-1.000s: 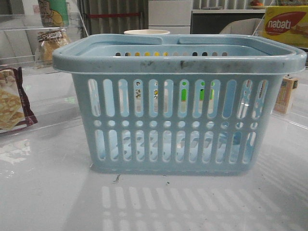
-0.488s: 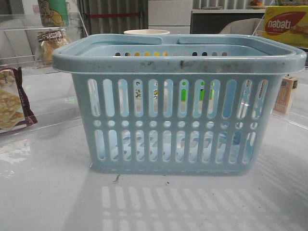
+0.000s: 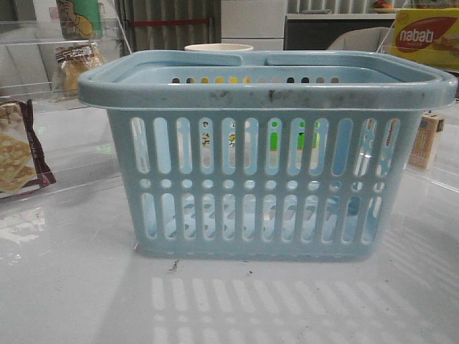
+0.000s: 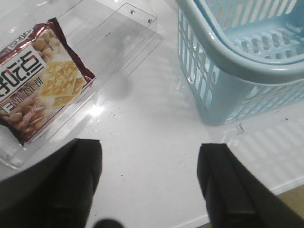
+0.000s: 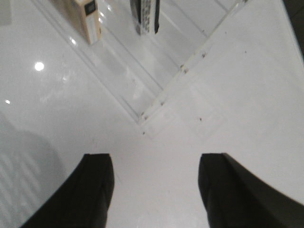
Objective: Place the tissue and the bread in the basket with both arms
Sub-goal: 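Grasp the small white-and-black tissue pack with the right gripper, then carry the tissue pack into the blue basket and open the right gripper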
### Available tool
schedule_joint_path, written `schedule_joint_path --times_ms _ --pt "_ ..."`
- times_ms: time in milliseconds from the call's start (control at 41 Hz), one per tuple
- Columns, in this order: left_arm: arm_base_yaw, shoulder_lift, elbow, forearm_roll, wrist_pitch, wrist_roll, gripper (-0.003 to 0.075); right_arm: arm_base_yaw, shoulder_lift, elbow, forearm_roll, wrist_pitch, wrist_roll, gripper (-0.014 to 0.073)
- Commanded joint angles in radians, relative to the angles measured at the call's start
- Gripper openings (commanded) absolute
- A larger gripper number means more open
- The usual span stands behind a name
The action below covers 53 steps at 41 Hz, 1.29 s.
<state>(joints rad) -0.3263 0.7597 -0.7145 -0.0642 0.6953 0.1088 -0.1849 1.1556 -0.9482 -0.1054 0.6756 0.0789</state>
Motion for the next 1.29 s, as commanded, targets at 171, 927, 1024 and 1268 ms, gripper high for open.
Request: schedule_joint_path --times_ms 171,927,1024,1268 --pt "-0.008 -0.002 -0.029 -0.006 -0.084 -0.002 0.0488 -0.011 0.232 -0.249 0.067 -0.097 0.002 0.0507" --pt "-0.008 -0.002 -0.029 -0.006 -0.085 -0.002 0.0488 -0.011 0.589 -0.457 -0.071 -0.293 -0.007 0.0335" --pt "-0.008 -0.002 -0.029 -0.006 -0.085 -0.002 0.0488 -0.011 0.589 -0.457 -0.07 -0.305 -0.007 0.0233" --pt "-0.008 -0.002 -0.029 -0.006 -0.085 -0.002 0.0488 0.003 0.51 -0.458 -0.058 -0.282 -0.007 0.0175"
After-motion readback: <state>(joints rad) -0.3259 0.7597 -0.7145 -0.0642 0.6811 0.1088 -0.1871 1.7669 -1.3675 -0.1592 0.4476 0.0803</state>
